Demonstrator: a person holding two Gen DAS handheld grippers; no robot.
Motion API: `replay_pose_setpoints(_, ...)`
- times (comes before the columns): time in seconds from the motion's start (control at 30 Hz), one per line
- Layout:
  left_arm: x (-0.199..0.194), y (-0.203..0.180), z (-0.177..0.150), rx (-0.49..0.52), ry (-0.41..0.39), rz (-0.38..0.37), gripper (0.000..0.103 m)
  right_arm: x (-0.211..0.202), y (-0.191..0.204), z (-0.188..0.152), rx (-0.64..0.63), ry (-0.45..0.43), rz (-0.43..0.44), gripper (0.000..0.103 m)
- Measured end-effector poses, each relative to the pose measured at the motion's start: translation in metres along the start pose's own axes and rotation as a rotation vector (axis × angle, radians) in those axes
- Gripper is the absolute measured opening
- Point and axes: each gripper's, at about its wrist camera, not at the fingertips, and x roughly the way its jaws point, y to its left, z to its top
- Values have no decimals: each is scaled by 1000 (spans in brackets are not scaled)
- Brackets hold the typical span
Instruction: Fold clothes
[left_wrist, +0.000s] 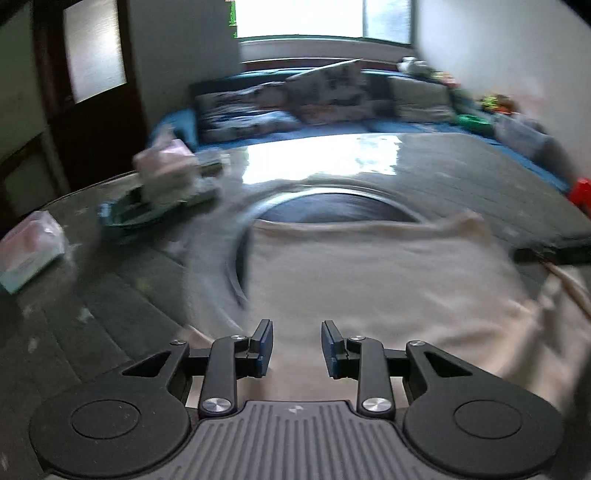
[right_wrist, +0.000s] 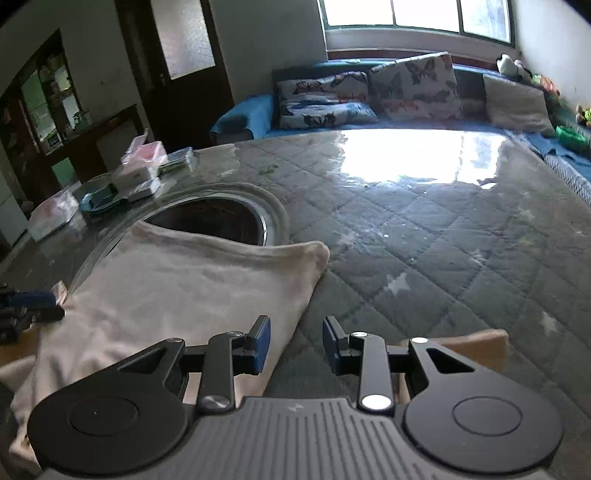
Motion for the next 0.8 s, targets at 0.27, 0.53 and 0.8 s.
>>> replay_pose_setpoints(0.27, 59, 14, 38, 13, 19, 56, 51, 39, -7, 23, 30, 43, 21, 30)
replay_pose_setpoints(0.53, 99, 14, 48, 27, 26, 50, 42, 56, -9, 35, -8, 59, 30, 15)
replay_pose_setpoints(0.8, 107, 15, 56, 42, -10, 126, 3, 70, 2, 59, -71, 21, 12, 4)
